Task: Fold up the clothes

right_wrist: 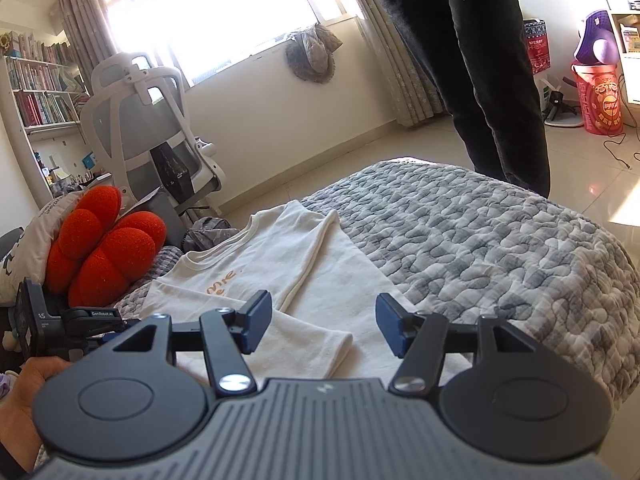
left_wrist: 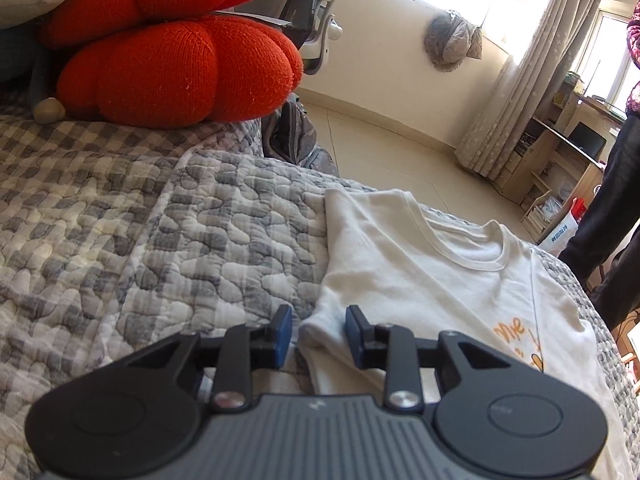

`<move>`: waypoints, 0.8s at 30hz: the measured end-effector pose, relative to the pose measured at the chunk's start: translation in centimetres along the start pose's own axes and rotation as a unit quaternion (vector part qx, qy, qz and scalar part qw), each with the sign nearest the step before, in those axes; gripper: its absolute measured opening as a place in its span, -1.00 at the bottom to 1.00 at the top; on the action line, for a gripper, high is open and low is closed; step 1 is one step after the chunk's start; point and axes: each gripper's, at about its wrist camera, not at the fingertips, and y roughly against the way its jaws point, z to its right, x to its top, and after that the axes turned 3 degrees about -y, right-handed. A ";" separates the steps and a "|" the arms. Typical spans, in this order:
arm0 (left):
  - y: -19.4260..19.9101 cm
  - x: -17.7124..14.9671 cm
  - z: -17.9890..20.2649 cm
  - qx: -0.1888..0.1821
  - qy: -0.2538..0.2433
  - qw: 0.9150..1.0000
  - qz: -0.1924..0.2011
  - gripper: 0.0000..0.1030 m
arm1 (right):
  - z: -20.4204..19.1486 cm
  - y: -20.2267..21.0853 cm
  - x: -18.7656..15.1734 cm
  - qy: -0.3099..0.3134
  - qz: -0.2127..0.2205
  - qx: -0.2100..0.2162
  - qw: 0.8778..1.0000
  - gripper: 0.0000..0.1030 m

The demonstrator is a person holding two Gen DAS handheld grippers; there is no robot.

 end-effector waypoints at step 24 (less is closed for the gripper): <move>10.7 -10.6 3.8 -0.006 -0.044 0.999 0.026 -0.39 | -0.5 0.5 0.0 0.008 0.007 0.001 1.000 0.22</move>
